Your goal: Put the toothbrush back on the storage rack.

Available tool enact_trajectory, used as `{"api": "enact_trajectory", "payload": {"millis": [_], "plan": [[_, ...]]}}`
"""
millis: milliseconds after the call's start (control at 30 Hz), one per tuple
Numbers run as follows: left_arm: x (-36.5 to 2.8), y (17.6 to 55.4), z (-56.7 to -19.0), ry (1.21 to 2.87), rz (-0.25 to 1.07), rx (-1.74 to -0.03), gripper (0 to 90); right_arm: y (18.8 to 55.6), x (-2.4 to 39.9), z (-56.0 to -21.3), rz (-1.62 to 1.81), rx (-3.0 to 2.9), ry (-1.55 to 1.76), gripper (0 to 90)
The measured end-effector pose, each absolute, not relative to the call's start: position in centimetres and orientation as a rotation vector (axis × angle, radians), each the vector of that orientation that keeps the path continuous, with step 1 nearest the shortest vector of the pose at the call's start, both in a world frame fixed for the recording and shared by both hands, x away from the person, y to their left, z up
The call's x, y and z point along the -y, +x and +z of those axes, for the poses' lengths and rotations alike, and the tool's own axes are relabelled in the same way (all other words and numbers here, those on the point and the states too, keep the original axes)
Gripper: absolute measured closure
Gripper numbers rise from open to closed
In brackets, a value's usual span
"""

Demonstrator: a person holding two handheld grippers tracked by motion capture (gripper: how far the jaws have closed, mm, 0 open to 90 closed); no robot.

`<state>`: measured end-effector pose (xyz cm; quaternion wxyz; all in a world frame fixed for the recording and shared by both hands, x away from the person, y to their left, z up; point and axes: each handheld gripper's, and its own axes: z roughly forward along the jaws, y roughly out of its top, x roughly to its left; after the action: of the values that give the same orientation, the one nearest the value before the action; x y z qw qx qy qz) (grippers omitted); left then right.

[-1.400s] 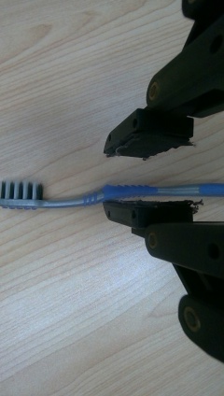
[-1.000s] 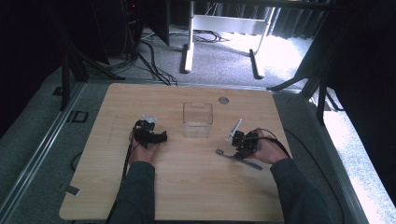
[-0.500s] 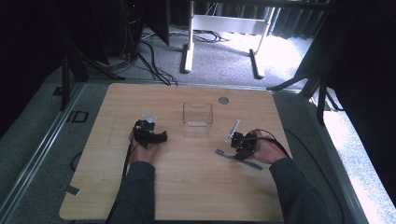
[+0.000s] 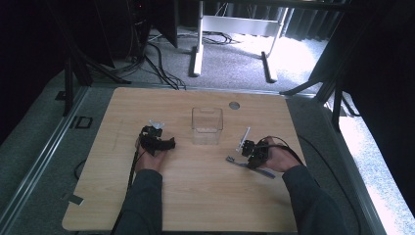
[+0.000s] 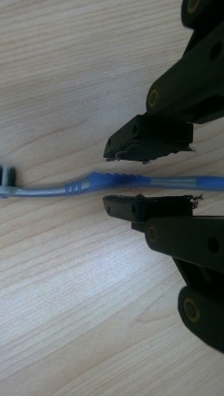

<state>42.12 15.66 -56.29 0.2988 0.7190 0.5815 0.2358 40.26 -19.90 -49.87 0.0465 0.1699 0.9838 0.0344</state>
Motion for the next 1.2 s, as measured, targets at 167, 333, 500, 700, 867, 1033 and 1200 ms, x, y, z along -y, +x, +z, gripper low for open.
{"api": "enact_trajectory", "payload": {"millis": [167,333,500,700,867,1033,1200], "plan": [[-15.7,42.1,-56.3,1.91,0.626,-1.544,11.8,40.3,19.9,-50.0,0.09,-3.009,0.521,71.6],[-15.7,42.1,-56.3,1.91,0.626,-1.544,11.8,40.4,19.9,-50.3,0.066,-3.012,0.519,72.8],[-15.7,42.1,-56.3,1.91,0.626,-1.545,11.8,40.5,19.9,-50.4,0.051,-3.014,0.521,74.0],[-15.7,42.1,-56.3,1.91,0.626,-1.544,11.8,40.6,19.8,-50.8,0.038,-3.02,0.531,74.8],[-15.7,42.1,-56.3,1.91,0.626,-1.544,11.8,40.7,19.9,-51.0,0.028,-3.021,0.533,75.3],[-15.7,42.1,-56.3,1.91,0.626,-1.545,11.8,40.7,19.8,-51.2,0.023,-3.022,0.537,76.8],[-15.7,42.1,-56.3,1.91,0.626,-1.544,11.8,40.7,19.7,-51.4,0.009,-3.025,0.532,78.1]]}}
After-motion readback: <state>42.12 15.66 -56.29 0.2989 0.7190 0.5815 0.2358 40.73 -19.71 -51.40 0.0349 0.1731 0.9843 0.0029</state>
